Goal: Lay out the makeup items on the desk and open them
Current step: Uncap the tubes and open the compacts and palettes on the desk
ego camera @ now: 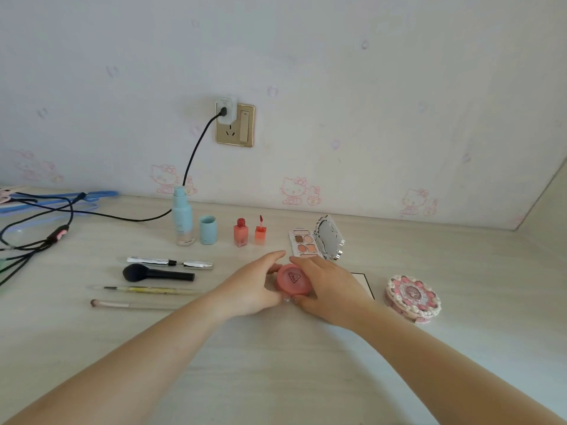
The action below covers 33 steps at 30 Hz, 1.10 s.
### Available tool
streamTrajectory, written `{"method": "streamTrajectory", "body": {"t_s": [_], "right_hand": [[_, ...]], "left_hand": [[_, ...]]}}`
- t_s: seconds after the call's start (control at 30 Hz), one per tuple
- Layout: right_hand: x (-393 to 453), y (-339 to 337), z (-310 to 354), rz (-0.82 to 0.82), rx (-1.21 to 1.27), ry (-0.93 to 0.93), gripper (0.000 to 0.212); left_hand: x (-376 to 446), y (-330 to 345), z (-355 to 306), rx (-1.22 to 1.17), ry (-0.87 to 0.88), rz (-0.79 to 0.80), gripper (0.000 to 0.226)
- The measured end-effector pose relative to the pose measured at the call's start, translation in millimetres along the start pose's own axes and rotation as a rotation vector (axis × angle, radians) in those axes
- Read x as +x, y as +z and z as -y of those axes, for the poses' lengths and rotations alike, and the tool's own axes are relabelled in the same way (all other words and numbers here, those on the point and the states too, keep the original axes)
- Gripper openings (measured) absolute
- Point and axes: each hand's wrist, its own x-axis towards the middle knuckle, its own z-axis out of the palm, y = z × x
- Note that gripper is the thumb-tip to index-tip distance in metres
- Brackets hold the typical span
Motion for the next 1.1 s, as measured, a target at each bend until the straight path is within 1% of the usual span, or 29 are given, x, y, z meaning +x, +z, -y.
{"method": "streamTrajectory", "body": {"t_s": [0.03, 0.07, 0.1, 0.13, 0.17, 0.2, 0.23, 0.27, 0.33, 0.4, 0.47, 0.53, 0.6, 0.63, 0.7, 0.77, 0.83, 0.93, 1.03, 1.1], "right_hand": [[-2.5, -1.7, -1.3, -0.049, 0.039, -0.035, 0.067], [-5.9, -4.2, -2.5, -0.103, 0.082, -0.075, 0.064], [-9.5, -7.6, -2.7, -0.155, 0.125, -0.114, 0.063], [-13.8, -11.0, -2.8, -0.203, 0.167, -0.151, 0.063], [-18.0, -14.2, -1.6, -0.247, 0.201, -0.187, 0.065], [-22.2, -16.7, 0.0, -0.277, 0.222, -0.22, 0.067], [-26.1, -18.4, 2.5, -0.295, 0.223, -0.247, 0.069], [-29.5, -19.6, 5.4, -0.315, 0.206, -0.278, 0.069], [-34.3, -21.4, 10.1, -0.336, 0.17, -0.335, 0.07], [-38.1, -23.7, 11.8, -0.333, 0.165, -0.352, 0.071], [-41.3, -26.5, 11.7, -0.296, 0.188, -0.317, 0.074], [-46.1, -30.4, 13.0, -0.233, 0.261, -0.211, 0.079], [-50.3, -33.0, 15.6, -0.224, 0.396, -0.122, 0.079], [-51.5, -35.3, 17.5, -0.24, 0.477, -0.078, 0.072], [-52.4, -43.3, 24.6, -0.235, 0.693, 0.046, 0.051], [-50.9, -52.8, 30.9, -0.156, 0.93, 0.174, 0.034], [-49.4, -61.3, 34.3, -0.09, 1.063, 0.257, 0.025], [-46.8, -68.2, 35.8, -0.075, 1.045, 0.276, 0.023], [-43.7, -70.7, 35.3, -0.122, 0.947, 0.256, 0.04], [-44.6, -72.2, 33.0, -0.155, 0.883, 0.23, 0.043]], "left_hand": [[-2.6, -3.0, -0.7, -0.139, -0.023, -0.022, 0.073], [-6.7, -7.2, -3.3, -0.343, -0.058, -0.058, 0.061], [-10.5, -12.5, -6.9, -0.594, -0.119, -0.087, 0.049], [-13.9, -16.7, -10.2, -0.849, -0.193, -0.068, 0.04], [-17.3, -20.0, -12.6, -1.022, -0.249, -0.009, 0.036], [-21.6, -22.0, -15.6, -1.085, -0.28, 0.078, 0.035], [-25.8, -21.5, -17.7, -1.098, -0.3, 0.168, 0.037], [-29.8, -19.7, -20.6, -1.098, -0.302, 0.251, 0.041], [-33.0, -14.9, -22.5, -1.097, -0.264, 0.348, 0.048], [-36.0, -12.5, -26.6, -1.104, -0.199, 0.363, 0.047], [-39.5, -12.1, -30.3, -1.134, -0.143, 0.34, 0.037], [-42.5, -11.4, -33.0, -1.184, -0.103, 0.287, 0.032], [-45.1, -8.8, -35.7, -1.192, -0.062, 0.231, 0.033], [-45.5, -6.7, -37.0, -1.18, -0.037, 0.19, 0.034], [-45.6, -1.0, -41.0, -1.13, 0.019, 0.092, 0.041], [-44.7, 6.0, -45.1, -0.991, 0.066, -0.037, 0.049], [-42.4, 13.4, -48.0, -0.804, 0.118, -0.175, 0.055], [-38.9, 22.7, -51.9, -0.573, 0.2, -0.321, 0.055], [-32.9, 30.5, -56.9, -0.459, 0.237, -0.411, 0.047], [-30.7, 35.8, -62.6, -0.412, 0.262, -0.448, 0.044]]}}
